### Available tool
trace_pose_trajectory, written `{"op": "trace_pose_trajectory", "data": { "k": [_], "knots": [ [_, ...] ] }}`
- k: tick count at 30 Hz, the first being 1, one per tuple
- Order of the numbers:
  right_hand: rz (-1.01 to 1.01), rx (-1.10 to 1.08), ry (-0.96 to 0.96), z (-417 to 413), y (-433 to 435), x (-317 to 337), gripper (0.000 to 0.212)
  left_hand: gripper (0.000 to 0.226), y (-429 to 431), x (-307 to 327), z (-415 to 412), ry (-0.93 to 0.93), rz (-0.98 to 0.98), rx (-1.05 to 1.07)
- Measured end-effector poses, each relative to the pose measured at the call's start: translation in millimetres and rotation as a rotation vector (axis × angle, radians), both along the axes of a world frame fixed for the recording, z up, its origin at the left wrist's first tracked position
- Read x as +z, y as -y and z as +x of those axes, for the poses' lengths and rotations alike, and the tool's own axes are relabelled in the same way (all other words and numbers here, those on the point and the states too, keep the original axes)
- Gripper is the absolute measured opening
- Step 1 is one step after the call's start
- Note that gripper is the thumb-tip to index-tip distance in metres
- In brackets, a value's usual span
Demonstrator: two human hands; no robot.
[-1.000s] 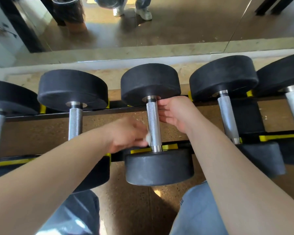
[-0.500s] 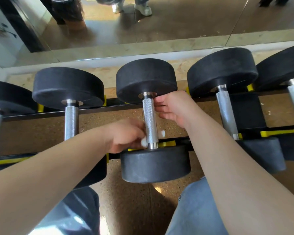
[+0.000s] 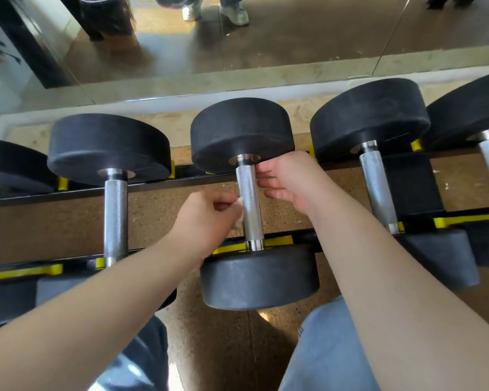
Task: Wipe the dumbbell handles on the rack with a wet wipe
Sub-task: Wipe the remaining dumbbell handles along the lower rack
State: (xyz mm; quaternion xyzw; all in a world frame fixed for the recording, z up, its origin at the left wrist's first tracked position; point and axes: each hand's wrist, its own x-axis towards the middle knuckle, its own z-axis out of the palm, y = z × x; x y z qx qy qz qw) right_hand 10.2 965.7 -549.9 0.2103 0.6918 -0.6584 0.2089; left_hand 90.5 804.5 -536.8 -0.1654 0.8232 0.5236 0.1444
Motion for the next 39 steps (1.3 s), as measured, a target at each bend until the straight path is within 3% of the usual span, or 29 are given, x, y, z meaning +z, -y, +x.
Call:
{"op": "trace_pose_trajectory", "data": {
  "k": [4,7,10,14,16,19,22,25,27,29,32,37,39],
  "knots": [
    [0.059,-0.004,-0.005,-2,1,-4,0.01,0.01,-6,3,-11,-0.121,0.187,0.161],
    [0.09,-0.001,-0.002,-4,2,-6,0.004,0.006,-5,2,-29,-0.278,0.169,0.156],
    [0.138,0.003,0.015,-8,6,-7,0.003,0.009,7,1,-25,-0.357,-0.017,-0.114],
    [0.195,0.012,0.019,-9,11,-4,0.015,0.012,16,6,-3,-0.312,-0.201,-0.581],
    [0.241,0.031,0.001,-5,11,-1,0.014,0.011,15,7,-10,-0.433,-0.231,-0.608],
    [0.257,0.073,-0.054,0,7,-1,0.015,0.011,14,4,-37,-0.811,-0.424,-0.538],
    [0.25,0.106,-0.08,5,7,2,0.019,0.01,16,-1,-40,-0.964,-0.549,-0.581],
    [0.254,0.138,-0.1,7,9,7,0.028,0.009,17,-7,-20,-0.859,-0.36,-0.974],
    [0.263,0.155,-0.109,10,8,11,0.031,0.01,18,-4,-18,-0.786,-0.307,-1.113],
    [0.304,0.201,-0.148,12,6,13,0.03,0.011,19,-2,-32,-0.929,-0.43,-1.022],
    [0.292,0.197,-0.15,15,5,15,0.028,0.014,22,7,-52,-1.088,-0.625,-0.715],
    [0.309,0.222,-0.158,14,4,19,0.03,0.016,28,1,-29,-1.024,-0.507,-1.099],
    [0.321,0.245,-0.153,14,3,19,0.031,0.015,29,-1,-27,-0.986,-0.526,-1.007]
  ]
}}
